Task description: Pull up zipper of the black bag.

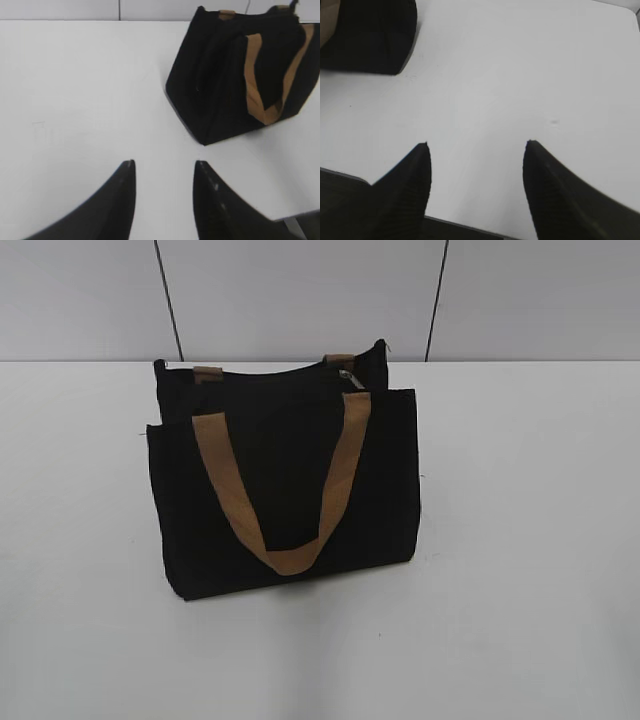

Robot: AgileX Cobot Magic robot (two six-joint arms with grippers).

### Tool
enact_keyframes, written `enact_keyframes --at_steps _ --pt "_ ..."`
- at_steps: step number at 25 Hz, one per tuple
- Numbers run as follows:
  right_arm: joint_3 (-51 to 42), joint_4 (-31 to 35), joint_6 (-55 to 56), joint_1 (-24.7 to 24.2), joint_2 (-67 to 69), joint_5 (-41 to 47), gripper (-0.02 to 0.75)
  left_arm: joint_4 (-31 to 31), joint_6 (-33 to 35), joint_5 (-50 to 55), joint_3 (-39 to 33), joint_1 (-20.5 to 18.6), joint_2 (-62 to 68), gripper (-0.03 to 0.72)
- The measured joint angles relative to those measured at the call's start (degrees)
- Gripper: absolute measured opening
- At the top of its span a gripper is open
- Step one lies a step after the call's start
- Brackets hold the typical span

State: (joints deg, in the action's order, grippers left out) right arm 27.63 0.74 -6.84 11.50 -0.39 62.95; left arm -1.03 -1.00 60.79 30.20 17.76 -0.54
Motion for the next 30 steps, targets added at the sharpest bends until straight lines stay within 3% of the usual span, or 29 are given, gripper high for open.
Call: enact_keyframes --at_steps 6,12,30 --pt "0.0 0.0 0.05 -7.01 0.0 0.0 0.455 0.0 0.0 -0.01 0.0 -8.98 0.0 0.292" --pt "0.0 0.0 0.05 -14.02 0.0 0.0 0.455 -0.11 0.0 -0.01 0.0 -13.5 0.0 0.278" --pt "0.0 0.06 0.0 -15.07 0.0 0.0 0.454 -0.16 0.0 -0.01 0.0 -15.16 0.0 0.241"
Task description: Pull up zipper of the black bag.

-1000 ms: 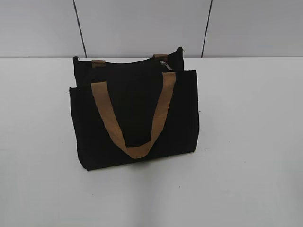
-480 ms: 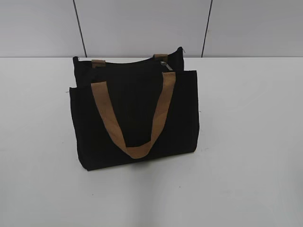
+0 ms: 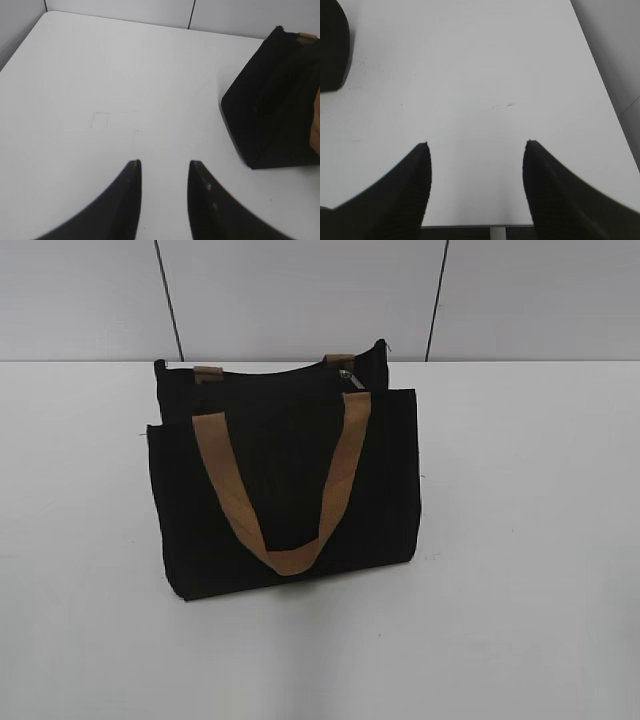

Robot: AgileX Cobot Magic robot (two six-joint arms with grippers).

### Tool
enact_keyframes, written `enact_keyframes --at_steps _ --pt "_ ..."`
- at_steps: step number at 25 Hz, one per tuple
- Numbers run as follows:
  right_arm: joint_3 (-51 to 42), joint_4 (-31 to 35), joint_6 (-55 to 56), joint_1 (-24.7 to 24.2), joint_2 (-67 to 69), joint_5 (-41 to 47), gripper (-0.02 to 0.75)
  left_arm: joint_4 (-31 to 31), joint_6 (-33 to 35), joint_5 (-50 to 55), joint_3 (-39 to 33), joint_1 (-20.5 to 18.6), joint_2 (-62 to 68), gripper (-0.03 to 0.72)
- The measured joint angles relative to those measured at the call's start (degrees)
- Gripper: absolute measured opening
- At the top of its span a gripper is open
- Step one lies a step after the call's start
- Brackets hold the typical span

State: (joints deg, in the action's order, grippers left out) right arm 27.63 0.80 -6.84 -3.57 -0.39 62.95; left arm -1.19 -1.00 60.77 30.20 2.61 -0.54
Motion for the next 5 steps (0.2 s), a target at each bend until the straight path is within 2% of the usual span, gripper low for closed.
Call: enact_keyframes --at_steps 5 --pt "0.0 0.0 0.0 0.0 0.0 0.0 0.454 0.0 0.0 0.0 0.0 0.0 0.0 0.239"
